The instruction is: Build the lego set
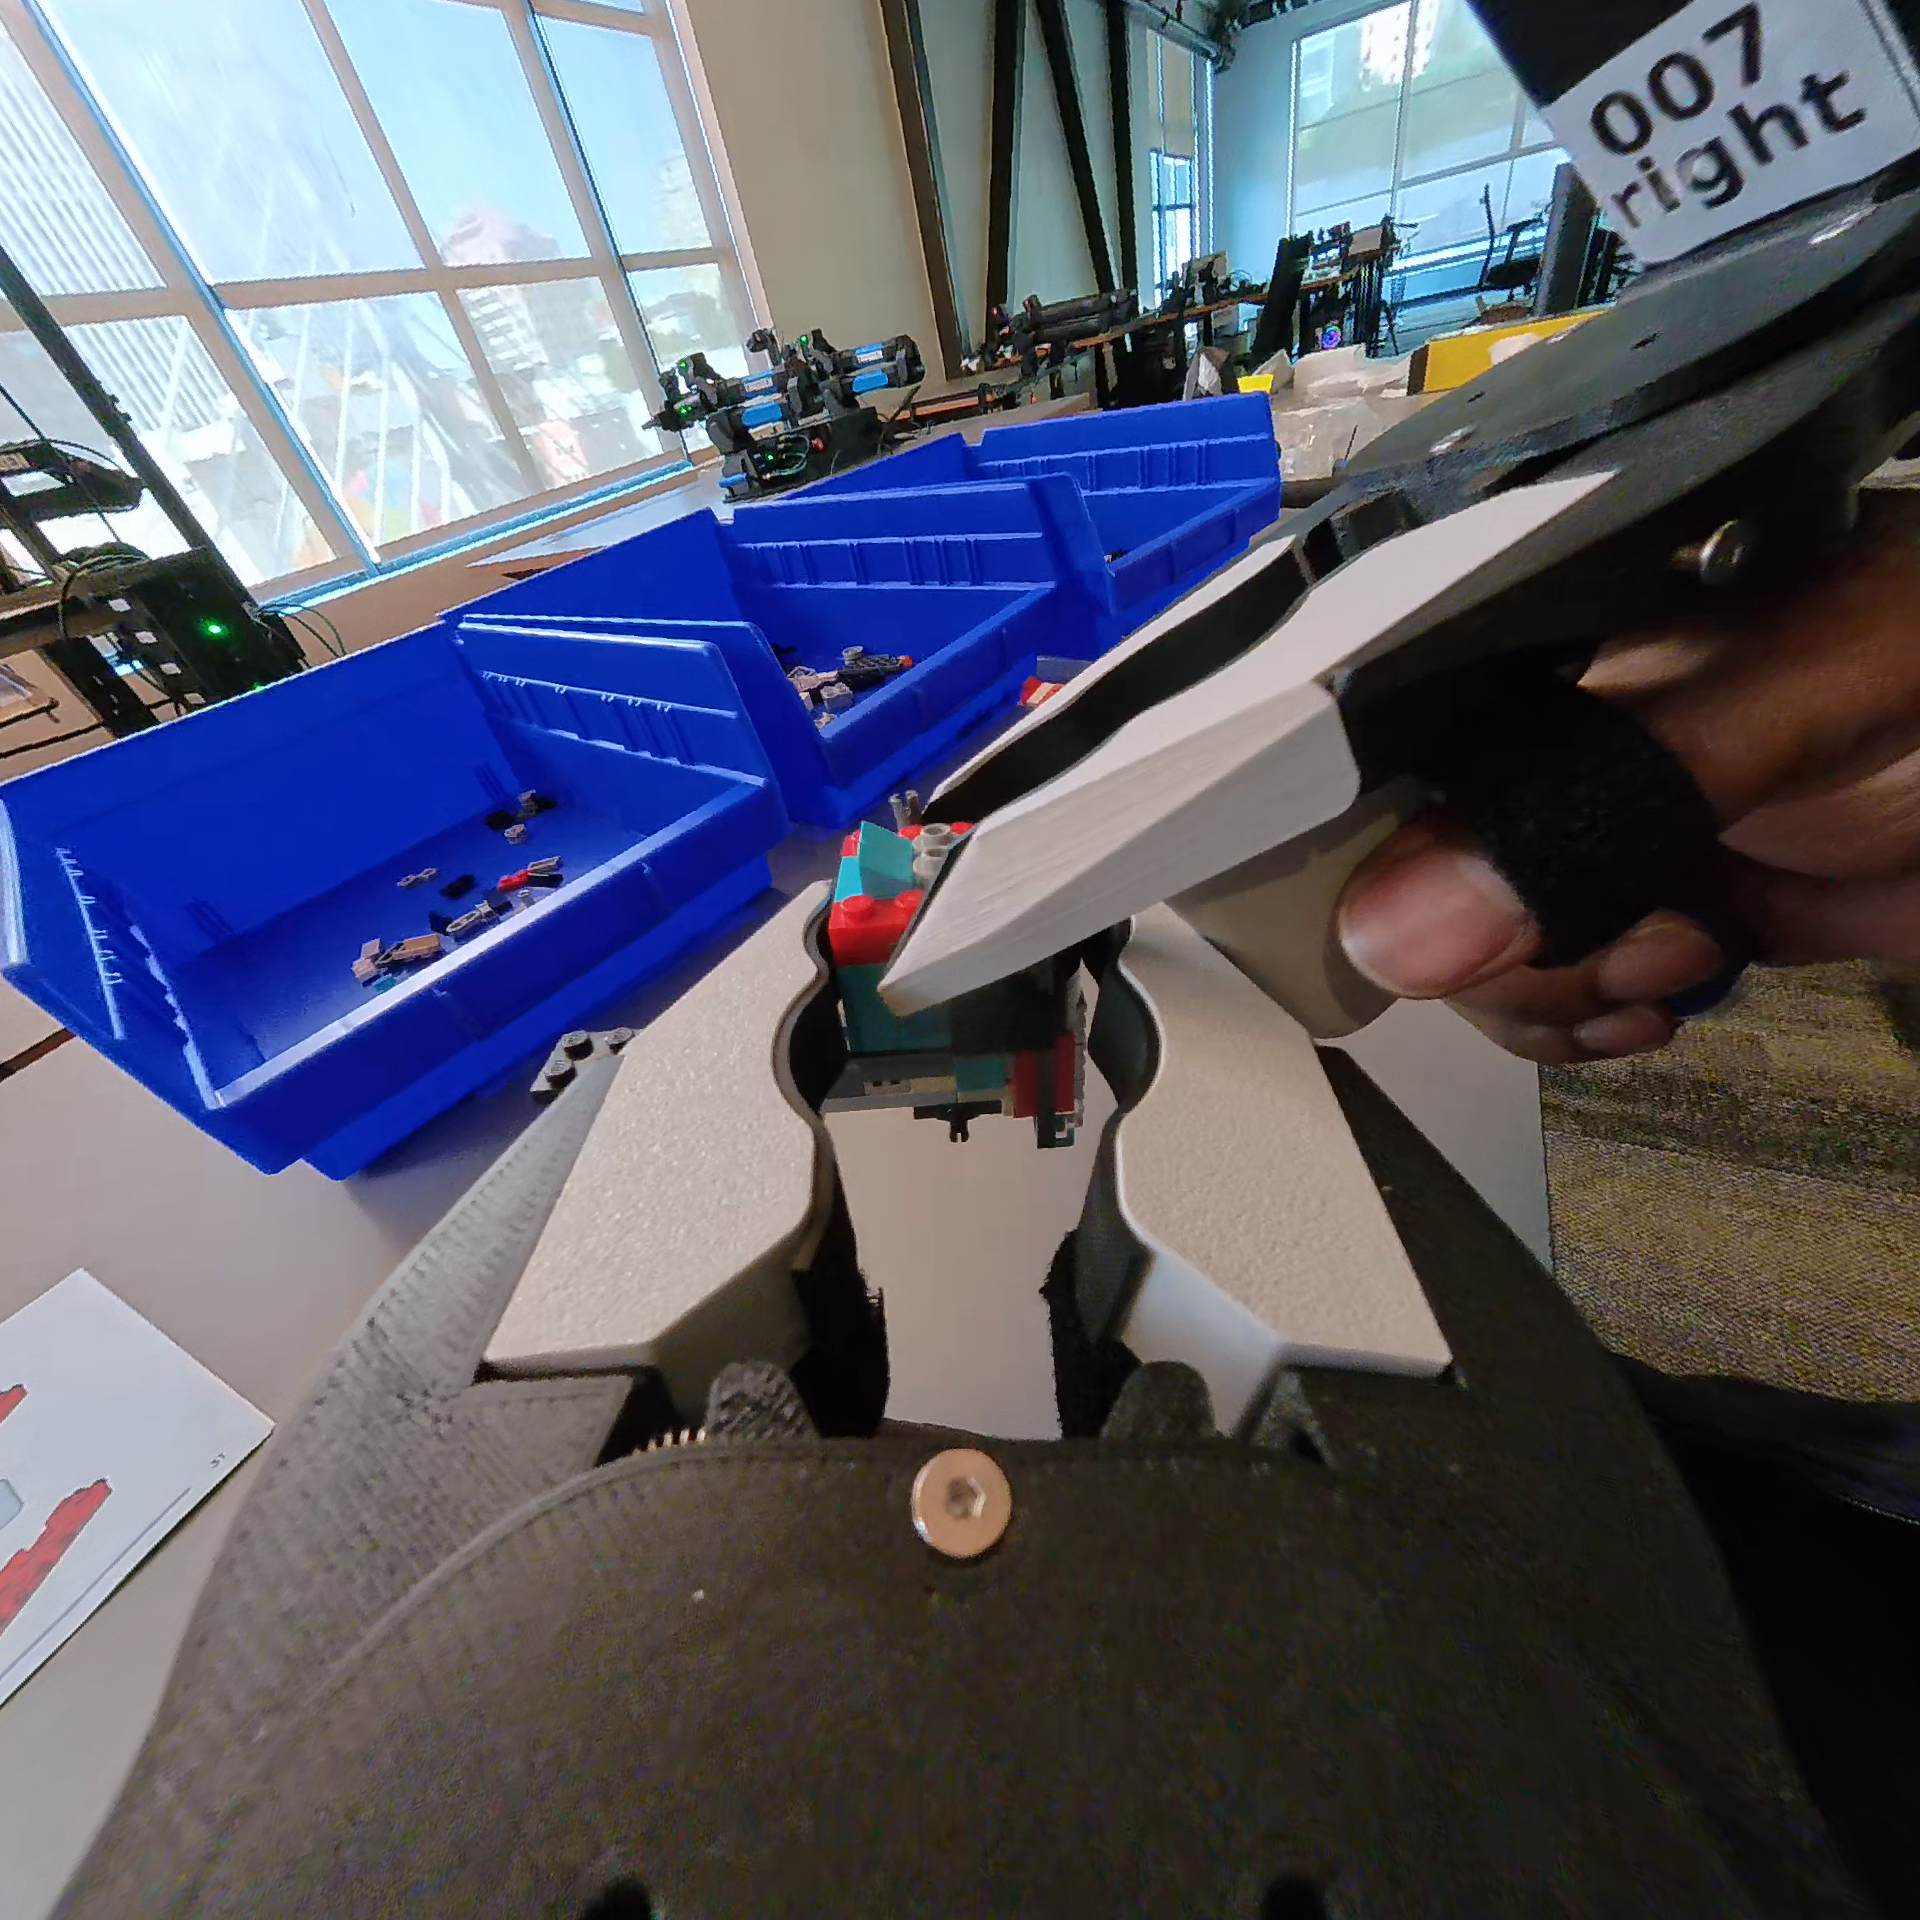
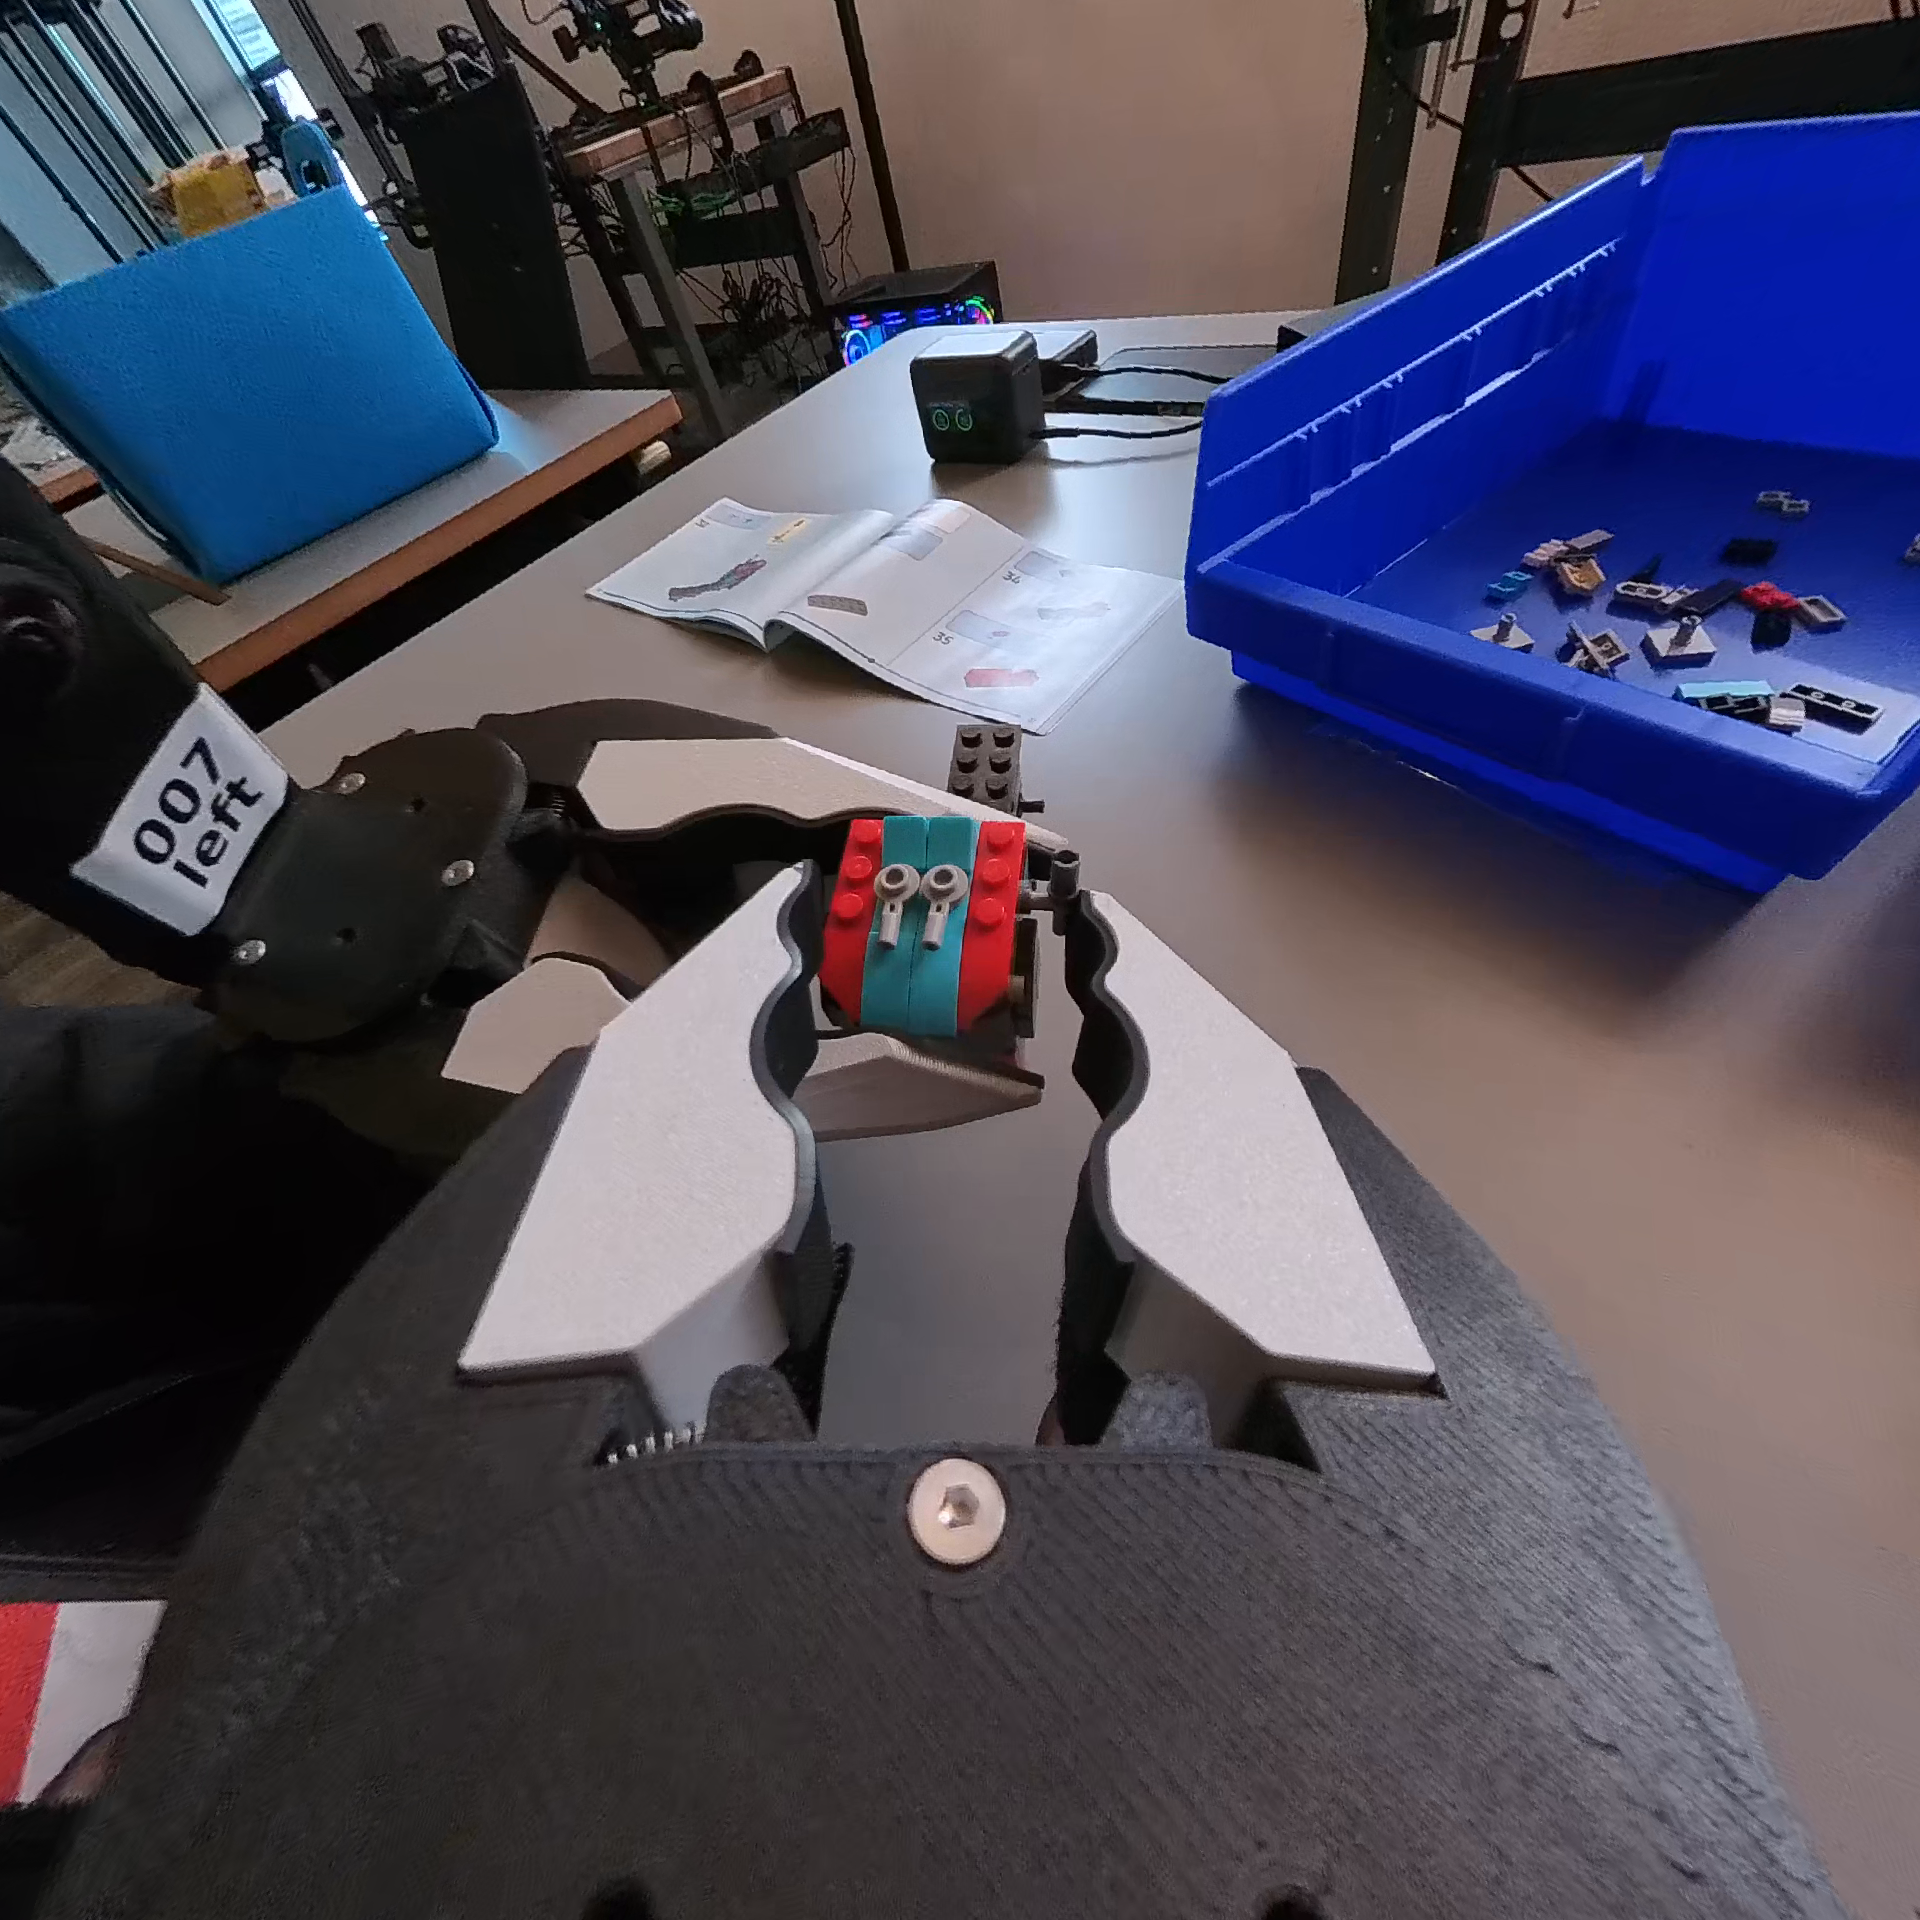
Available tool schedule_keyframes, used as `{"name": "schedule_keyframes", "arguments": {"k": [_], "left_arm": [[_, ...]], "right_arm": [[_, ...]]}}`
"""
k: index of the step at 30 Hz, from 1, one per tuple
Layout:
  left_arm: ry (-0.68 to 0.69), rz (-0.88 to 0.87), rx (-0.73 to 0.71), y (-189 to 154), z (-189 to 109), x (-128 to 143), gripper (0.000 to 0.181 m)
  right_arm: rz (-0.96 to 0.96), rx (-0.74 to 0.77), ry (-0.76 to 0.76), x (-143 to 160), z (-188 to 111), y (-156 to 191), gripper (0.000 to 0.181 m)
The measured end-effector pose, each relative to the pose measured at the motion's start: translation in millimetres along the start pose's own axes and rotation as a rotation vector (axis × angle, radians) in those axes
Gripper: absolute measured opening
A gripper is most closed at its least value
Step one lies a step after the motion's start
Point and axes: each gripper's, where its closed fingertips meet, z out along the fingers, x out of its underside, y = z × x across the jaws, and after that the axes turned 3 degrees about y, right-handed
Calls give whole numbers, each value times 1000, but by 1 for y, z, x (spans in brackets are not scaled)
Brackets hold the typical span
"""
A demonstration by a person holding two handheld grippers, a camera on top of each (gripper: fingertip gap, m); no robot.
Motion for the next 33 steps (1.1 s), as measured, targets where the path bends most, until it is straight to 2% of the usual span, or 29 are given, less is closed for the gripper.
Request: {"name": "schedule_keyframes", "arguments": {"k": [23, 26, 28, 33], "left_arm": [[-18, 8, 9, -2, -2, -2, 44], [-37, -19, 12, 0, -3, -4, 45], [-56, -39, 26, 0, -4, -7, 45], [-61, -62, 57, -2, -5, -8, 45]], "right_arm": [[-38, 2, 1, -1, -2, 3, 48], [-25, -16, -20, -5, -1, 4, 50], [-24, -7, -27, -6, -2, 1, 60], [-49, -30, -51, -8, -3, 6, 50]]}}
